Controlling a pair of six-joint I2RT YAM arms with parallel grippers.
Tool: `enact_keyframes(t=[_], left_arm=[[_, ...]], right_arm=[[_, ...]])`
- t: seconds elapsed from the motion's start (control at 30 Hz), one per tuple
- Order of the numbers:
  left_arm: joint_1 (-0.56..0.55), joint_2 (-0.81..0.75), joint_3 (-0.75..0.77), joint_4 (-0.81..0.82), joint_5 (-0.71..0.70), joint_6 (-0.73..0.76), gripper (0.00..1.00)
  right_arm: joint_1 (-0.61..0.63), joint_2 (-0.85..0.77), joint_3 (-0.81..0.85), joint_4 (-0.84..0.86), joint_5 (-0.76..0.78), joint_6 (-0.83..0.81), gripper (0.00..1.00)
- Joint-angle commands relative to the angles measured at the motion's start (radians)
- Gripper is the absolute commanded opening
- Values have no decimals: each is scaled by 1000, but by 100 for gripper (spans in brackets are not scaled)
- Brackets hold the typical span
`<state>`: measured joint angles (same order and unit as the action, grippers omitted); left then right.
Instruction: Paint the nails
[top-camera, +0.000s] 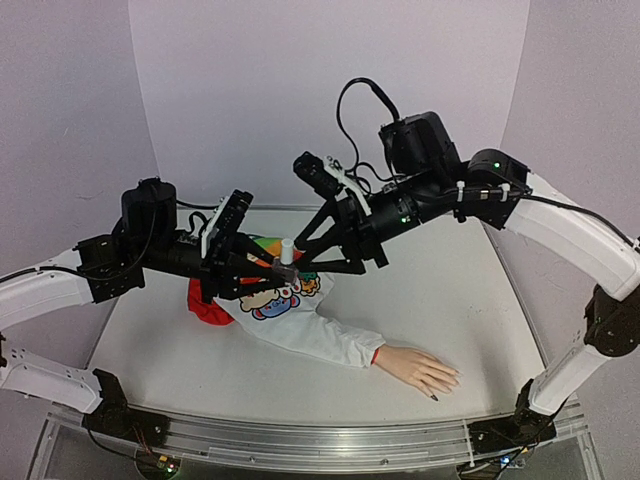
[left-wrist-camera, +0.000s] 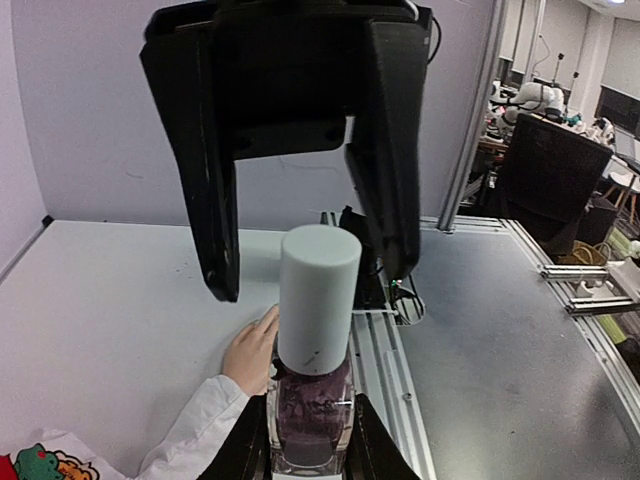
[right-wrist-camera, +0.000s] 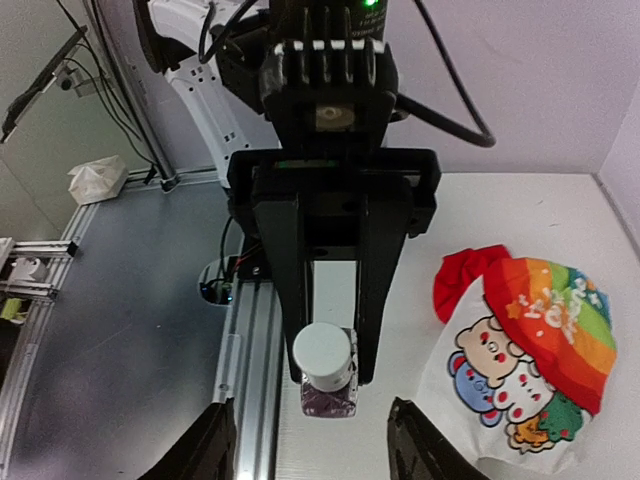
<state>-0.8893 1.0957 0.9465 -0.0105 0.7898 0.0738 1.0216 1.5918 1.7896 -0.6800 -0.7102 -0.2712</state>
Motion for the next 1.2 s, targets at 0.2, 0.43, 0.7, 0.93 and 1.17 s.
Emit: enact_keyframes(t=[0.2,0.43,0.7,0.93,1.17], left_arm=[[1,10,53,5,135,-14,0],[2,15,65,-15,135,-5,0],[2,17,72,-21,128,-3,0],[13,-2,69,-5,40,-14,0],[30,-20,60,56,-508,-103,0]], right_arm=[[-2,63,97,5,-200,-29,43],[-1,105,143,5,-221,-7,32],[4,120,145,3,-218,-1,24],[5,110,116,5,-182,9,9],[22,110,31,86,241,196,0]])
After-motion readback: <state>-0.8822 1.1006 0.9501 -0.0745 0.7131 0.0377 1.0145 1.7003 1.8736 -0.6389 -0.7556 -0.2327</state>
